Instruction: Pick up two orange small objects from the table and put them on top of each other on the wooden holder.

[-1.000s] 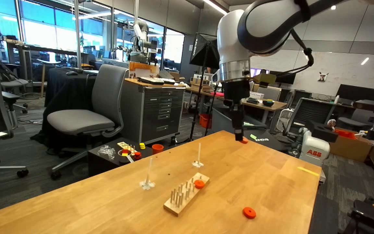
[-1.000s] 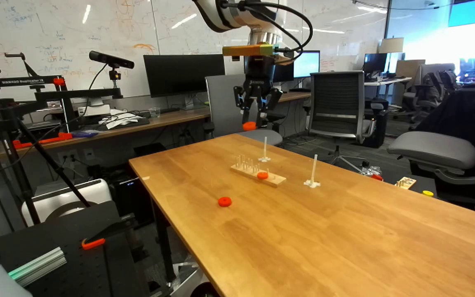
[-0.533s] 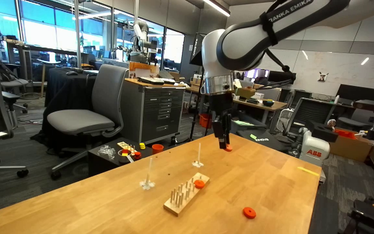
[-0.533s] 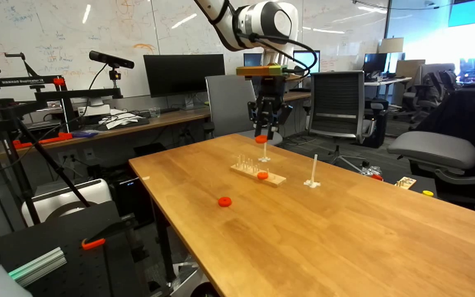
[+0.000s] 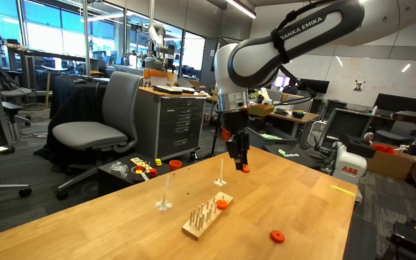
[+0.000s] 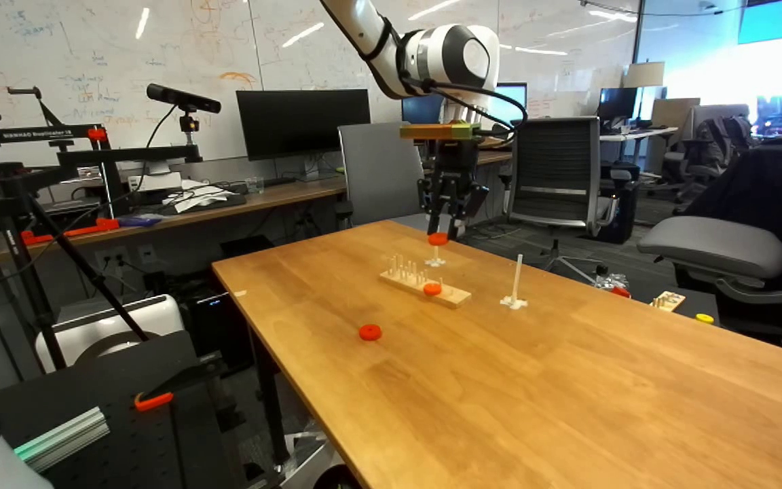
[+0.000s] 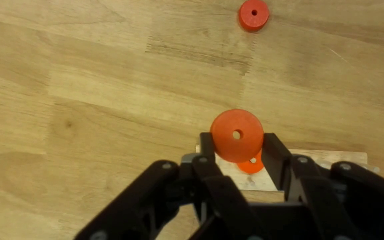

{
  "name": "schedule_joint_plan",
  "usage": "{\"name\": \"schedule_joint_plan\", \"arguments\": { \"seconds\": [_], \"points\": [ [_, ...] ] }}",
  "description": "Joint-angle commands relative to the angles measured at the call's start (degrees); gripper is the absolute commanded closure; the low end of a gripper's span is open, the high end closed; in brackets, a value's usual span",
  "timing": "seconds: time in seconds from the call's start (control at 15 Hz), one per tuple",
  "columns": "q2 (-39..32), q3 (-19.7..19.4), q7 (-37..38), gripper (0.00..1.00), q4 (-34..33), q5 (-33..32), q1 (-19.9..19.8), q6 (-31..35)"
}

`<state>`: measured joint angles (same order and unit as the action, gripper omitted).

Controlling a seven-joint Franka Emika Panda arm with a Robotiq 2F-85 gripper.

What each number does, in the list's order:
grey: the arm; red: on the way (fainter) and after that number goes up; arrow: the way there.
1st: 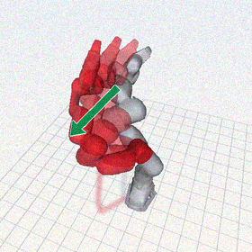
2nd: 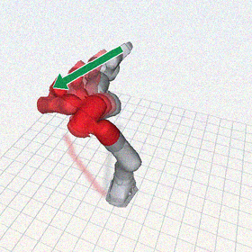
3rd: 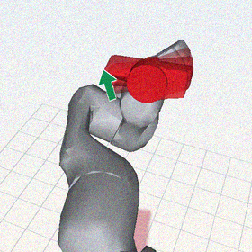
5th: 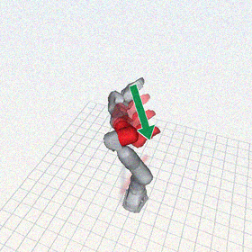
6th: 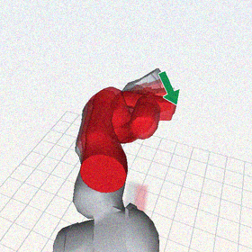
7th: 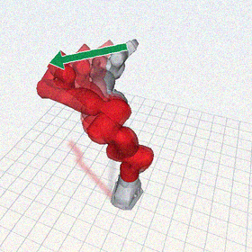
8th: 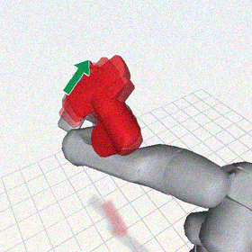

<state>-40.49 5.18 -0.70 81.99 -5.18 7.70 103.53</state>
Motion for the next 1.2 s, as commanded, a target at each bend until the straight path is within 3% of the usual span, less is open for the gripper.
{"name": "schedule_joint_plan", "arguments": {
  "seconds": [0.0,1.13],
  "points": [
    [-0.13,-0.24,-0.01,0.84,-0.45,0.56,0.37,-0.22],
    [-11.59,-0.69,4.18,0.84,-12.43,0.5,3.46,-1.31]
  ]
}}
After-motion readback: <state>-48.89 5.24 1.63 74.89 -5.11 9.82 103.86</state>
